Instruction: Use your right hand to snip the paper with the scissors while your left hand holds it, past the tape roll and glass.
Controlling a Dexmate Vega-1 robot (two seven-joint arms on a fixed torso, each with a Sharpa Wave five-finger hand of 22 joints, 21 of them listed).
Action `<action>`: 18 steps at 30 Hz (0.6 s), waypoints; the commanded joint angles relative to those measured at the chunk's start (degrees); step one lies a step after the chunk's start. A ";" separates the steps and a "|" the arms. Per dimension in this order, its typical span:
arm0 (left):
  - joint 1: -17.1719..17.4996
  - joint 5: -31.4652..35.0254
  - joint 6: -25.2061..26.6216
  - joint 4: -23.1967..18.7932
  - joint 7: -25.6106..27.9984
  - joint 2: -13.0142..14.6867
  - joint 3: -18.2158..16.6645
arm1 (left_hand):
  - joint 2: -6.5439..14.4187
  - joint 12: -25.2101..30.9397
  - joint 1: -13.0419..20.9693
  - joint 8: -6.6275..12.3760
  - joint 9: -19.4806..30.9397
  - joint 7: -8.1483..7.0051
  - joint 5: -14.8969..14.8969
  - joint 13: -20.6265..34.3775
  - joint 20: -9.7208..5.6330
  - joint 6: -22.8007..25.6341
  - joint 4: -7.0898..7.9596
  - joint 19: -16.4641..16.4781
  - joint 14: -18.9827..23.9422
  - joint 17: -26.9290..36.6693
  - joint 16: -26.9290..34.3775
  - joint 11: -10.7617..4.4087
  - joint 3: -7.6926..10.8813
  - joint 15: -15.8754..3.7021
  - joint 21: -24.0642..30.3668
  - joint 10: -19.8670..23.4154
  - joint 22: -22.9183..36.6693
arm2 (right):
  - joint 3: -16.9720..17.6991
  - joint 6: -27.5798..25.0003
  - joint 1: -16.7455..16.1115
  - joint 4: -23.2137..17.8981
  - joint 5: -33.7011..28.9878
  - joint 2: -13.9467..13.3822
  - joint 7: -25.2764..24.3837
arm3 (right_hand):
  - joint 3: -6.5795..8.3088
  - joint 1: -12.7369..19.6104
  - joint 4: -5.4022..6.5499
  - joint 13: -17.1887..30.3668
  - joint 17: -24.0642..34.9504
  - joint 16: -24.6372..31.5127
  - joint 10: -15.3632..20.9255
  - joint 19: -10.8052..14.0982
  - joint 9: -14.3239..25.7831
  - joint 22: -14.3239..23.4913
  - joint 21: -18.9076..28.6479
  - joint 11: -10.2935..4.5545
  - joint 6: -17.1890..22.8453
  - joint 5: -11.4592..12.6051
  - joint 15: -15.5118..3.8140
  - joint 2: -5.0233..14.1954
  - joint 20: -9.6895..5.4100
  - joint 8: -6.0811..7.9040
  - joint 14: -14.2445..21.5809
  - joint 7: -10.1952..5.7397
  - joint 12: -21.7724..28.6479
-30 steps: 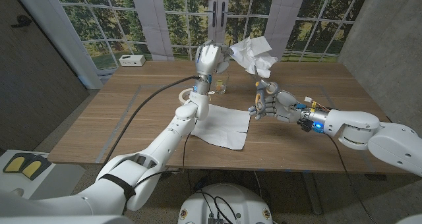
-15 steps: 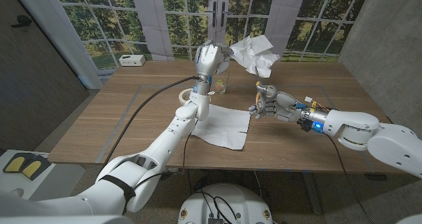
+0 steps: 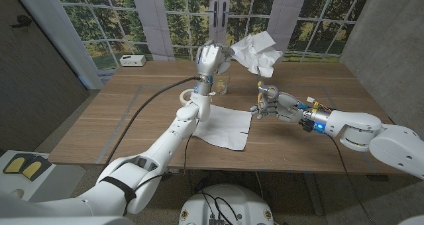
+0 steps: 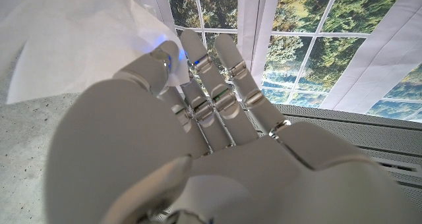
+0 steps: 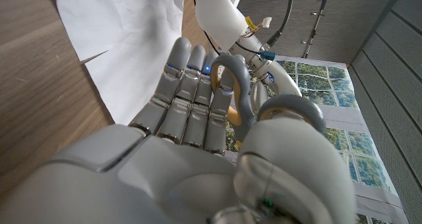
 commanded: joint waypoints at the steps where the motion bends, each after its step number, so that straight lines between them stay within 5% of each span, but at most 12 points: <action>1: 0.61 0.06 0.04 -0.80 0.00 0.10 -0.15 | 0.43 0.33 0.09 0.30 0.25 -0.04 0.23 5.55 -3.00 -0.21 -0.18 -0.35 -0.52 0.15 -0.14 -0.23 0.39 0.02 0.29 0.16 0.14 | 0.21 -0.39 -0.21 -0.48 0.17 0.82 -1.59 | 4.99 8.80 -3.31 1.23 1.38 2.18 2.81 0.53 -0.48 0.55 1.90 -1.82 1.97 -1.00 -4.46 3.56 -1.71 1.06 2.32 0.03 1.75; 4: 0.79 -0.15 0.06 -1.16 0.00 0.24 -0.20 | 0.43 0.38 0.09 0.30 0.25 -0.08 0.23 5.61 -2.99 -0.24 -0.18 -0.37 -0.57 0.13 -0.17 -0.23 0.40 0.02 0.30 0.20 0.14 | 0.11 -0.33 -0.08 -0.57 -0.23 0.78 -1.66 | 7.85 14.65 -4.30 2.23 2.33 3.26 3.98 0.31 -0.87 0.67 3.09 -2.19 2.84 -1.09 -5.37 3.61 -2.24 1.64 2.47 -0.37 2.90; 5: 0.88 -0.20 0.09 -1.31 0.00 0.26 -0.23 | 0.44 0.37 0.09 0.31 0.25 -0.10 0.23 5.60 -2.99 -0.24 -0.18 -0.36 -0.56 0.13 -0.16 -0.23 0.40 0.02 0.33 0.19 0.15 | 0.13 -0.37 -0.10 -0.72 -0.19 0.90 -1.99 | 9.55 18.12 -4.42 2.81 2.60 3.46 4.73 0.13 -1.25 0.69 3.84 -3.31 3.40 -1.27 -5.82 3.66 -2.61 1.95 2.44 -0.54 3.61; 9: 1.26 -0.41 0.21 -1.93 0.00 0.51 -0.29 | 0.42 0.36 0.10 0.35 0.26 -0.11 0.23 5.60 -3.00 -0.22 -0.21 -0.40 -0.59 0.13 -0.17 -0.22 0.40 0.02 0.38 0.16 0.15 | 0.13 -0.81 -0.03 -1.24 -0.29 0.84 -2.83 | 12.94 23.99 -4.19 4.42 2.01 2.81 6.08 -0.19 -0.59 0.59 5.36 -3.05 3.58 -1.46 -7.40 3.64 -3.70 3.06 3.80 0.19 5.27; 18: 2.07 -1.21 0.45 -2.95 0.00 1.16 -0.47 | 0.46 0.38 0.06 0.41 0.29 -0.10 0.22 5.60 -2.98 -0.26 -0.18 -0.49 -0.55 0.19 -0.10 -0.19 0.42 0.02 0.49 0.21 0.14 | -0.25 -1.37 0.22 -1.54 -0.01 0.89 -3.16 | 14.76 27.35 -3.65 6.59 1.96 2.22 6.76 -0.53 -0.05 0.28 6.89 -3.34 3.28 -1.89 -7.86 2.71 -4.48 3.82 5.09 0.40 7.08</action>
